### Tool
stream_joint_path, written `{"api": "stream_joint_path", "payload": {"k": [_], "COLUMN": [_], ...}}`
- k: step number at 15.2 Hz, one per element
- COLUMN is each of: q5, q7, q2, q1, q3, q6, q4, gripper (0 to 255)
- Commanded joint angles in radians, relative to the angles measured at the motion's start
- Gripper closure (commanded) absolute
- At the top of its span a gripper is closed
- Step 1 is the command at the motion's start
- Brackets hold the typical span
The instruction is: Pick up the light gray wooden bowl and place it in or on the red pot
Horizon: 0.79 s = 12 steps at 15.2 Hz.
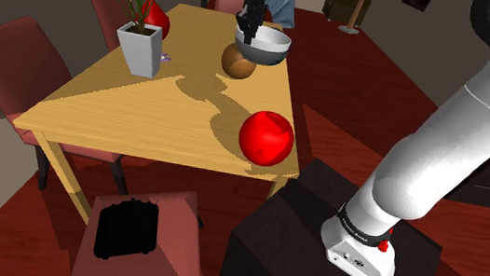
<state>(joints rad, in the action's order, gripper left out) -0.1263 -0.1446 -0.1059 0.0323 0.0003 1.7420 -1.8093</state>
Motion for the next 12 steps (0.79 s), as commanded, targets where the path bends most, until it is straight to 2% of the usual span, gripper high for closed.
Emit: {"api": "stream_joint_path", "payload": {"k": [1, 12], "q5": [0.001, 0.055], "q7": [0.027, 0.192], "q2": [-0.066, -0.371], "q1": [0.012, 0.09], "q3": [0.015, 0.13], "q6": [-0.005, -0.094], "q4": [-0.064, -0.298], "gripper": [255, 255]}}
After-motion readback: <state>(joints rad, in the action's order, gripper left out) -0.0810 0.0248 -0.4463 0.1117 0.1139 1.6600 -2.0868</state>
